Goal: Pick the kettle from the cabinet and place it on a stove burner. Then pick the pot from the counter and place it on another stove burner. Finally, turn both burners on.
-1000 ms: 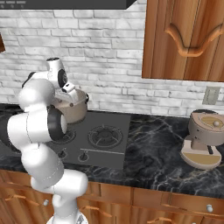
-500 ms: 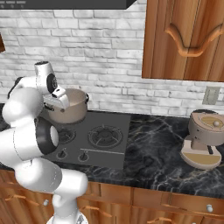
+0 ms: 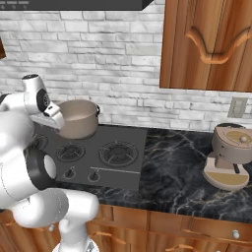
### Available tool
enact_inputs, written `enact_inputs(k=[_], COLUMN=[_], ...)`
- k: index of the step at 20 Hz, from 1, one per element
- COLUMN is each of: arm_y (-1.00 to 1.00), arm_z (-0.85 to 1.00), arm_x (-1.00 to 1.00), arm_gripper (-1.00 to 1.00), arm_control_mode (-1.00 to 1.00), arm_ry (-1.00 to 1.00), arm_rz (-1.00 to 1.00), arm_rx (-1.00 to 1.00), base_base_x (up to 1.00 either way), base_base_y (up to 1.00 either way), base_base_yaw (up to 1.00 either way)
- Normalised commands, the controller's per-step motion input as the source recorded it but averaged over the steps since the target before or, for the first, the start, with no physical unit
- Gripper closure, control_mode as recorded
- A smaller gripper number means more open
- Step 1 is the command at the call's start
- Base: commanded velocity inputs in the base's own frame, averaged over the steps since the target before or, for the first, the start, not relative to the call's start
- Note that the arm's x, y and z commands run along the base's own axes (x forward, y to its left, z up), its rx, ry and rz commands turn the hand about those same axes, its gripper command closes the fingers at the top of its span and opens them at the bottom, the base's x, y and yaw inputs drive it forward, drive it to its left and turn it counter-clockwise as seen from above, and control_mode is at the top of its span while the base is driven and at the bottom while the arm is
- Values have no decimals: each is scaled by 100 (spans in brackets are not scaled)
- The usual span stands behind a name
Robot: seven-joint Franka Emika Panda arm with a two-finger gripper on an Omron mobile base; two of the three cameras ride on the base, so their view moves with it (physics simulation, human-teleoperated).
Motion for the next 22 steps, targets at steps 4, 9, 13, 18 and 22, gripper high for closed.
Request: enact_inputs(k=[4,9,13,18,22], arm_y=[40,39,31,21,23], arm_z=[-3,-10,-11,-13,-23], arm_x=[-22,-12,-21,-43,-42], arm_gripper=[-100,-100,-100,-100,-100], arm_control_mode=[-100,-100,-100,-100,-100], arm_ry=[1,2,0,-1,0], arm_rz=[6,8,9,5,2], arm_rx=[1,1,0,-3,0], base_base_x=[0,0,0,0,0], base_base_y=[0,0,0,0,0], base_base_yaw=[0,0,0,0,0])
